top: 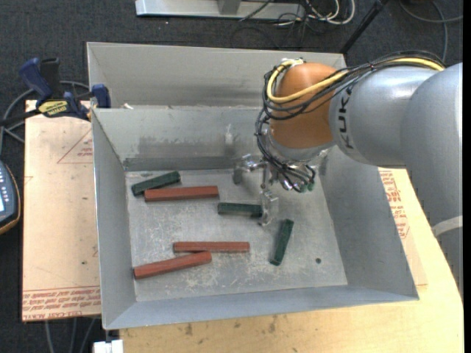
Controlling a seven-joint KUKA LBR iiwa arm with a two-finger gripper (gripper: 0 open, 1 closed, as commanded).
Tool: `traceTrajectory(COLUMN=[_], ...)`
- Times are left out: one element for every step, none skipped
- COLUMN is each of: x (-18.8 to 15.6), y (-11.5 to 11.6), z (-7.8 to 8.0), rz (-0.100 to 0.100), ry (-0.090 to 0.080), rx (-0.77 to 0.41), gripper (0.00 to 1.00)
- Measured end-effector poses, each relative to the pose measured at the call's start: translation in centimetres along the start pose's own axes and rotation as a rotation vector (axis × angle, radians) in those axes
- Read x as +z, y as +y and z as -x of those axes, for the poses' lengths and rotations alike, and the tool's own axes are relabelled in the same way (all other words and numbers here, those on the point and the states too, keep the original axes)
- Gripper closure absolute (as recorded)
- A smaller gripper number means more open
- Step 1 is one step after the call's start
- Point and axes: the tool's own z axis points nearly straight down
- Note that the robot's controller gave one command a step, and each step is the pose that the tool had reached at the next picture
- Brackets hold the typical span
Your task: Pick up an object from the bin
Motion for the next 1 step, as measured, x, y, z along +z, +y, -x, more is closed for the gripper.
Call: traceTrajectory(x=[-0.03], y=[-0.03], z=[-0.15], rz=[0.001], ry=[0.002], rx=[0.001], gripper=[1.0])
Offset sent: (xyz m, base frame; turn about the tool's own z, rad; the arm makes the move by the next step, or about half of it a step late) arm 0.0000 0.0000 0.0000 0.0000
